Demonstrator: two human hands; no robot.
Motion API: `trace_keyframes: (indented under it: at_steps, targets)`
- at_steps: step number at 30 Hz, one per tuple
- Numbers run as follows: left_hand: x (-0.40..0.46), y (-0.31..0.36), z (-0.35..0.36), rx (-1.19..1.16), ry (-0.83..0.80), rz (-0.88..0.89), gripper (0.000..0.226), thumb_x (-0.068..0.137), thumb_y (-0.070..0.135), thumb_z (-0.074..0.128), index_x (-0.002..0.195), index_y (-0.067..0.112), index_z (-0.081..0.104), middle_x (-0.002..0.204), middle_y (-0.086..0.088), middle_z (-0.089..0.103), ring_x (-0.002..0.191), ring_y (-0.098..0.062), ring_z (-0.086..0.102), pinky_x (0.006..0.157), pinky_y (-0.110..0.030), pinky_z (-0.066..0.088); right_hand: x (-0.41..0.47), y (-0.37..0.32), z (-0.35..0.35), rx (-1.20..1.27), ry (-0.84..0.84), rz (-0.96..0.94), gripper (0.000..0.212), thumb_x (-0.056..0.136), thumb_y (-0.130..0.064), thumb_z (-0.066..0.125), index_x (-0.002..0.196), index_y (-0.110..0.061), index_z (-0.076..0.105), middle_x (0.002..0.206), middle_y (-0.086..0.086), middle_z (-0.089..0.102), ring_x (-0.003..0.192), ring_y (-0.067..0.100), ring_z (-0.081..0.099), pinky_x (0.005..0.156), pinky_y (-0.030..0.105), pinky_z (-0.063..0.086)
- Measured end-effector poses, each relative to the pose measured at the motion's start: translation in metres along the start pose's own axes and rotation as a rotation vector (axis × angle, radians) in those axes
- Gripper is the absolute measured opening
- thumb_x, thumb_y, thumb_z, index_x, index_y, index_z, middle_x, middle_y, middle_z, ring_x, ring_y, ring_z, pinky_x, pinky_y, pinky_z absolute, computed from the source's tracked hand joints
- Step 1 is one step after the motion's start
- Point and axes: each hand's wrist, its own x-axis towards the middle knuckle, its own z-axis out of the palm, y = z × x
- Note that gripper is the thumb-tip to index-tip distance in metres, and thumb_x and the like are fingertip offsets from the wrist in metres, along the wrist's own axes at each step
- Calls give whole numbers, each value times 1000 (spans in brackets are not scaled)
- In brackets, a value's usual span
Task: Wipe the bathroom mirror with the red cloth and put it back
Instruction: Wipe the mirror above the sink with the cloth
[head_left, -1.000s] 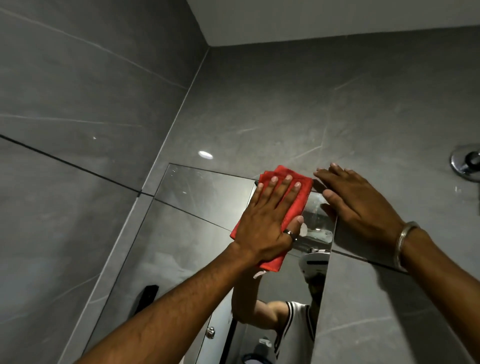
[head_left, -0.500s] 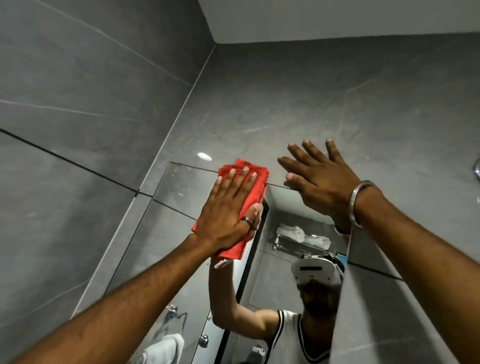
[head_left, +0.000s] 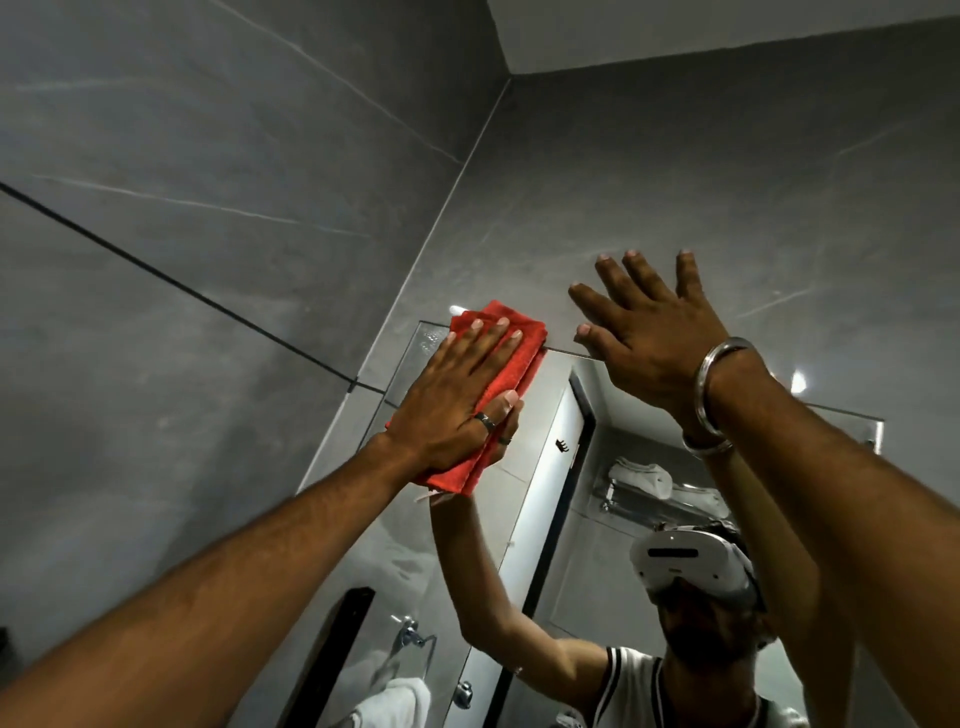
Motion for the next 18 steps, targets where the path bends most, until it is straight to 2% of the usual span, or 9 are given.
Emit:
trace_keyframes:
  at_steps: [8, 14, 18]
  targets:
    - [-3, -48, -12, -3, 14, -43, 65, 107, 50, 24, 165, 31, 0, 174, 10, -4, 161, -10, -11, 133, -43, -3, 35, -31, 8, -4, 11, -13, 66, 101, -67, 3, 163, -44, -1, 175, -2, -9, 163, 29, -9, 126, 66, -9]
    - [-6, -48, -20, -57, 10, -119, 66, 106, 46, 23, 166, 26, 2, 175, 5, -4, 161, -14, -12, 132, -42, -6, 36, -39, 2, 3, 2, -4, 69, 98, -65, -2, 163, -43, -2, 175, -1, -9, 162, 29, -9, 127, 64, -9]
    - [-9, -45, -21, -72, 8, -156, 67, 105, 48, 20, 165, 25, 0, 175, 2, -5, 161, -17, -13, 132, -43, -7, 32, -49, -1, 19, -14, 35, 64, 104, -60, 5, 164, -40, -2, 175, 0, -11, 162, 29, -12, 128, 61, -12]
